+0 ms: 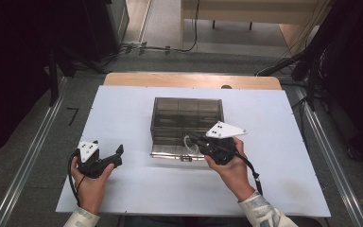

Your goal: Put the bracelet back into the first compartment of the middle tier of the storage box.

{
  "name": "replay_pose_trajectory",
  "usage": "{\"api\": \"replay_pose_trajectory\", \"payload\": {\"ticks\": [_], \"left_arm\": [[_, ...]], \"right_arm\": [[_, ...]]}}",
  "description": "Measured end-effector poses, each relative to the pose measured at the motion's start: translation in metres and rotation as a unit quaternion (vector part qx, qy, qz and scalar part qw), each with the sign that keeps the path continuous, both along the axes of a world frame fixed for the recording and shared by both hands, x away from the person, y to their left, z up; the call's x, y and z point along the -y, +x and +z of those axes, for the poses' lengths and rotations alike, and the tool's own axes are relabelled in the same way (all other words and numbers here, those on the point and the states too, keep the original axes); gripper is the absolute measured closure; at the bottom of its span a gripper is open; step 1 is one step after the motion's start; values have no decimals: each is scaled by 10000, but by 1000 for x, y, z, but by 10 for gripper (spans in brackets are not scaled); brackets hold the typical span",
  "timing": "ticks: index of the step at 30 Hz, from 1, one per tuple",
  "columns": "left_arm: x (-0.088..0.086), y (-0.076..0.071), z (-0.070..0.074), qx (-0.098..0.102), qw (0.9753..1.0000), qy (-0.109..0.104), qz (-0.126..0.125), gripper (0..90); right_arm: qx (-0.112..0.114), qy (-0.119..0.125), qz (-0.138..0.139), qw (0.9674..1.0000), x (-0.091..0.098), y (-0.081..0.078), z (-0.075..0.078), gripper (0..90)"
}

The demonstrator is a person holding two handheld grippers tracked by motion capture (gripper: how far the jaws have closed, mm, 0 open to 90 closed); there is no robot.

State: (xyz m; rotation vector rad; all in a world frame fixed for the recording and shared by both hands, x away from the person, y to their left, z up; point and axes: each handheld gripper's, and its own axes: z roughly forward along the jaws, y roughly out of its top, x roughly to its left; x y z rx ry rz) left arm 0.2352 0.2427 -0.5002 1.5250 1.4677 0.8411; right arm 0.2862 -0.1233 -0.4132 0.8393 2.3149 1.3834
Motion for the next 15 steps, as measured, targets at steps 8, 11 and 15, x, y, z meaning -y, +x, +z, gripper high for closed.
{"api": "replay_pose_trajectory", "payload": {"ticks": [8,11,15], "left_arm": [[0,0,0,-22,10000,3,-31,84],[0,0,0,-33,10000,4,-24,84],[0,0,0,-30,10000,-9,-25,84]], "right_arm": [[-6,57,21,10000,-7,3,-1,851],[-25,82,51,10000,-11,5,-2,851],[-50,132,99,9999,-17,6,-2,850]]}}
